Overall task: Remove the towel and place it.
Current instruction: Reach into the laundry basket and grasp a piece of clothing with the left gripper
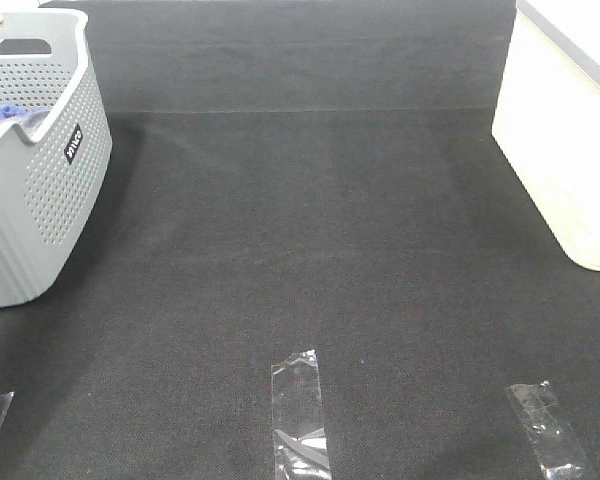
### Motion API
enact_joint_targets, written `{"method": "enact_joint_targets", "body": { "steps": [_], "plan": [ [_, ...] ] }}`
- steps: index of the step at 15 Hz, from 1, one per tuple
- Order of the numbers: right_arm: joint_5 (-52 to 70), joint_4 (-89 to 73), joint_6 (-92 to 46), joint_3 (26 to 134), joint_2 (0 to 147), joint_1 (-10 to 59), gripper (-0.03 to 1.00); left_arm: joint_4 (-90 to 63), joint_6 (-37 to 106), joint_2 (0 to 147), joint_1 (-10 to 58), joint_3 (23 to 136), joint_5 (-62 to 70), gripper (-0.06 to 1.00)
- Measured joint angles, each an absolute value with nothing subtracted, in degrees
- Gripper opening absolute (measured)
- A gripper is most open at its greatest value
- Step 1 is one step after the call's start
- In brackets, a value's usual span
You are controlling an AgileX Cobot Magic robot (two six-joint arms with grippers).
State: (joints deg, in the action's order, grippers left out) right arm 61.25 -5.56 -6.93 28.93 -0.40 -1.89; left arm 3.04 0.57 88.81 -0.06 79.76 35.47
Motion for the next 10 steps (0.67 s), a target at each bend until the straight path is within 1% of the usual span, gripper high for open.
{"method": "enact_joint_targets", "body": {
  "steps": [4, 6, 7, 10],
  "plan": [
    [61.2, -5.6, -6.9, 28.9, -0.4, -1.9, 0.67, 3.1, 0.5, 101.1, -4.3, 90.9, 39.2, 0.68],
    [61.2, -5.6, -6.9, 28.9, -0.4, -1.9, 0.67, 4.4, 0.6, 106.1, -4.8, 95.8, 39.9, 0.68],
    [61.2, -5.6, -6.9, 28.9, -0.4, -1.9, 0.67, 4.4, 0.6, 106.1, -4.8, 95.8, 39.9, 0.68],
    [61.2, -5.6, -6.9, 28.9, -0.4, -1.9, 0.67, 8.1, 0.6, 114.8, -4.9, 104.4, 44.0, 0.68]
  ]
}}
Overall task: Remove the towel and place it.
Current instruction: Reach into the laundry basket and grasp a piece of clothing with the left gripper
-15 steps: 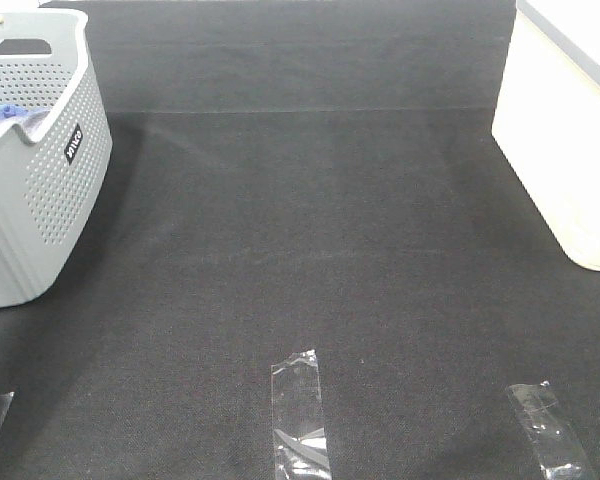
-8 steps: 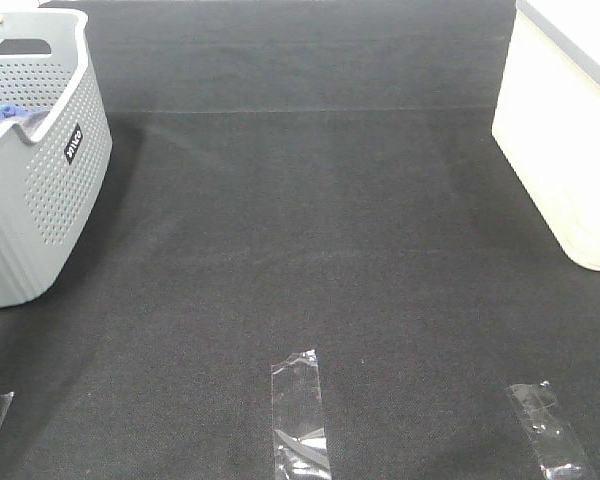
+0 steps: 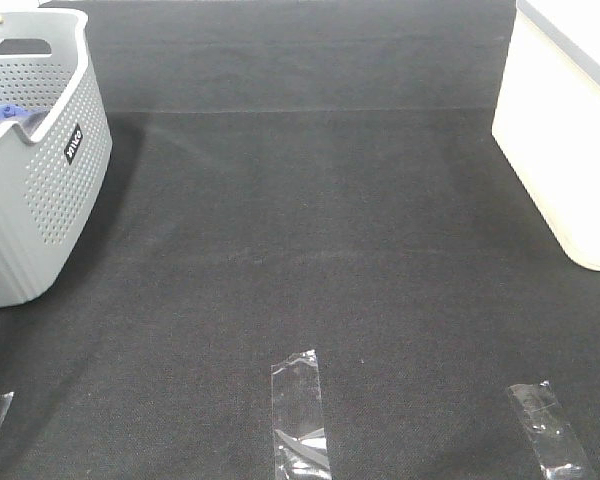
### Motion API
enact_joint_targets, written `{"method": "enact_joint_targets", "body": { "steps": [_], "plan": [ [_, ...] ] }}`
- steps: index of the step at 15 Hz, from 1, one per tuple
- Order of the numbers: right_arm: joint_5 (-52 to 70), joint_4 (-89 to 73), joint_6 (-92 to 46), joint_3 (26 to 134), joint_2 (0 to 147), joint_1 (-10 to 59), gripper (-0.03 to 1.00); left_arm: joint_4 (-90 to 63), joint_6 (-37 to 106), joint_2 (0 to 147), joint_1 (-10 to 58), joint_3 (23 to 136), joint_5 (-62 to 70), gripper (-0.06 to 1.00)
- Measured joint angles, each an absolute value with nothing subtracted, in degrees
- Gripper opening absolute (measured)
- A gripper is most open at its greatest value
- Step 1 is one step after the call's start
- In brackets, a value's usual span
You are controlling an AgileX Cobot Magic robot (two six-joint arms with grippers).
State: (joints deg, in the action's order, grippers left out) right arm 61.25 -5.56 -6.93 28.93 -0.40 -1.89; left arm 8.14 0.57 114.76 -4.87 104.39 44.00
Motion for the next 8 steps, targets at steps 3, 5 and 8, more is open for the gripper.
{"method": "enact_joint_targets", "body": {
  "steps": [3, 5, 8],
  "plan": [
    [61.2, -5.6, -6.9, 28.9, -0.4, -1.9, 0.67, 10.0, 0.0, 121.4, -4.9, 110.4, 46.1, 0.68],
    [61.2, -5.6, -6.9, 28.9, -0.4, -1.9, 0.67, 12.9, -1.9, 124.8, -4.9, 112.9, 46.6, 0.68],
    [61.2, -5.6, -6.9, 28.9, -0.4, -1.9, 0.67, 15.3, -3.5, 129.2, -4.9, 115.8, 46.4, 0.62]
  ]
}}
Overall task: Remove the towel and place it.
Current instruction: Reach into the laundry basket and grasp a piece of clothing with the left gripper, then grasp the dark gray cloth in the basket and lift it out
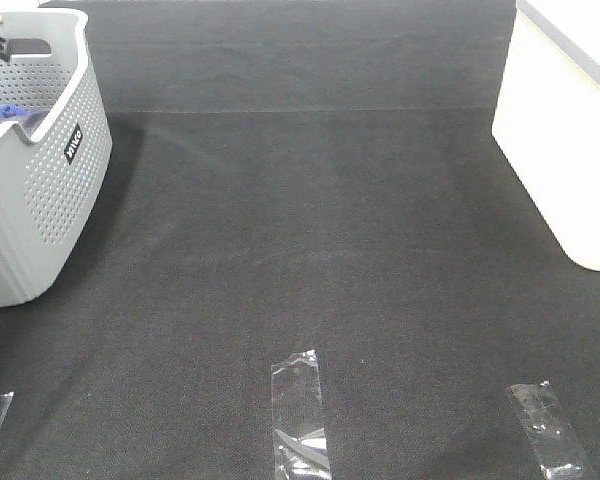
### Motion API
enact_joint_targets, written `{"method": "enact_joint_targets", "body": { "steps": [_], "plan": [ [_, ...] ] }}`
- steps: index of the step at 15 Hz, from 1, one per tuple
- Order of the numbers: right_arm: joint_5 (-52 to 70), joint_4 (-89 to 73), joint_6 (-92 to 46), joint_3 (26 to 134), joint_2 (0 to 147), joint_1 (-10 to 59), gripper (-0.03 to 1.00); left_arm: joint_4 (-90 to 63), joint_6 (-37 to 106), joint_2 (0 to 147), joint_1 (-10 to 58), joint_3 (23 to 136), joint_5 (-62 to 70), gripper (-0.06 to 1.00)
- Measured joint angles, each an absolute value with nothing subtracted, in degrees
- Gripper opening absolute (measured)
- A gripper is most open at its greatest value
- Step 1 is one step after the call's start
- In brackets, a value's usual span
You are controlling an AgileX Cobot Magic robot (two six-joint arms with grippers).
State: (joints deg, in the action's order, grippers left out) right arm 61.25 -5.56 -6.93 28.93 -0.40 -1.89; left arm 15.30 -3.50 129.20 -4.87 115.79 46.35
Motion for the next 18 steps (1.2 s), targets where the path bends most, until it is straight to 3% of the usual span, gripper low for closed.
{"method": "enact_joint_targets", "body": {
  "steps": [16, 18],
  "plan": [
    [61.2, -5.6, -6.9, 28.9, -0.4, -1.9, 0.67, 13.6, -4.1, 136.6, -7.6, 117.3, 41.7, 0.61],
    [61.2, -5.6, -6.9, 28.9, -0.4, -1.9, 0.67, 13.3, -4.1, 136.6, -7.6, 117.3, 40.7, 0.53]
  ]
}}
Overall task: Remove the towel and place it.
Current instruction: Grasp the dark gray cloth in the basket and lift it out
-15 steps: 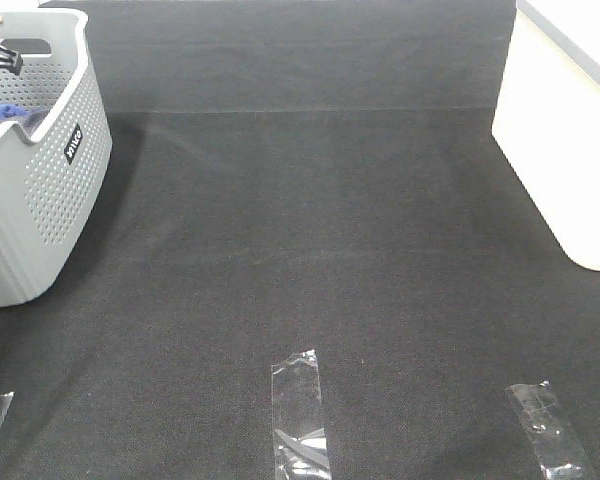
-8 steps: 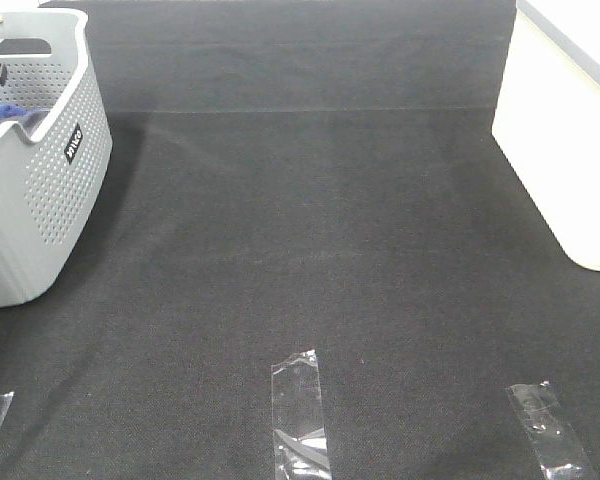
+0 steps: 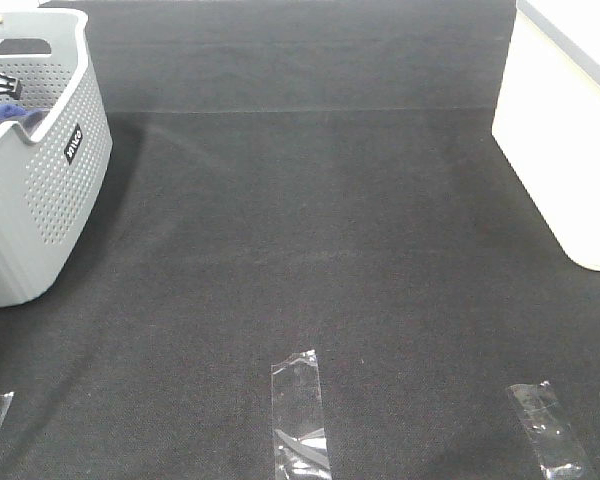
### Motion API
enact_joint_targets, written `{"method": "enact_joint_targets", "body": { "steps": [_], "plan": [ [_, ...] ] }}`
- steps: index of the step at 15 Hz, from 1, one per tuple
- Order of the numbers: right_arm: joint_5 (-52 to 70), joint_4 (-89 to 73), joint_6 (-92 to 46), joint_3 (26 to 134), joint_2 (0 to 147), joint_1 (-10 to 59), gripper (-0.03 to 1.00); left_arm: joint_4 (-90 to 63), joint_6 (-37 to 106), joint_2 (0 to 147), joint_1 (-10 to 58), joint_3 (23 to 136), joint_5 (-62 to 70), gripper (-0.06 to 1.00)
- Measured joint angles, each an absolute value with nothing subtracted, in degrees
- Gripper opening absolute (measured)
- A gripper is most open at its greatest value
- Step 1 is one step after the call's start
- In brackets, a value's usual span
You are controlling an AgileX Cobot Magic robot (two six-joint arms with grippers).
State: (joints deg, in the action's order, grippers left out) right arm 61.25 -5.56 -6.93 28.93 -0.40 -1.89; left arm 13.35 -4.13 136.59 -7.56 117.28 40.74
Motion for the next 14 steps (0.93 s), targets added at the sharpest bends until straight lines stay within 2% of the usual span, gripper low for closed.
{"method": "enact_joint_targets", "body": {
  "steps": [2, 3, 6, 7, 14],
  "plan": [
    [61.2, -5.6, -6.9, 28.9, -0.4, -1.9, 0.67, 13.1, -4.1, 136.6, -7.6, 117.3, 40.3, 0.39],
    [61.2, -5.6, -6.9, 28.9, -0.4, -1.9, 0.67, 12.9, -4.1, 136.6, -7.6, 117.3, 40.3, 0.26],
    [61.2, -5.6, -6.9, 28.9, -0.4, -1.9, 0.67, 12.7, -3.5, 136.6, -7.6, 117.3, 40.3, 0.03],
    [61.2, -5.6, -6.9, 28.9, -0.4, -1.9, 0.67, 12.7, -2.9, 136.6, -7.6, 117.3, 40.3, 0.00],
    [61.2, -5.6, -6.9, 28.9, -0.4, -1.9, 0.67, 11.2, -2.0, 132.6, -7.6, 117.3, 42.0, 0.00]
  ]
}}
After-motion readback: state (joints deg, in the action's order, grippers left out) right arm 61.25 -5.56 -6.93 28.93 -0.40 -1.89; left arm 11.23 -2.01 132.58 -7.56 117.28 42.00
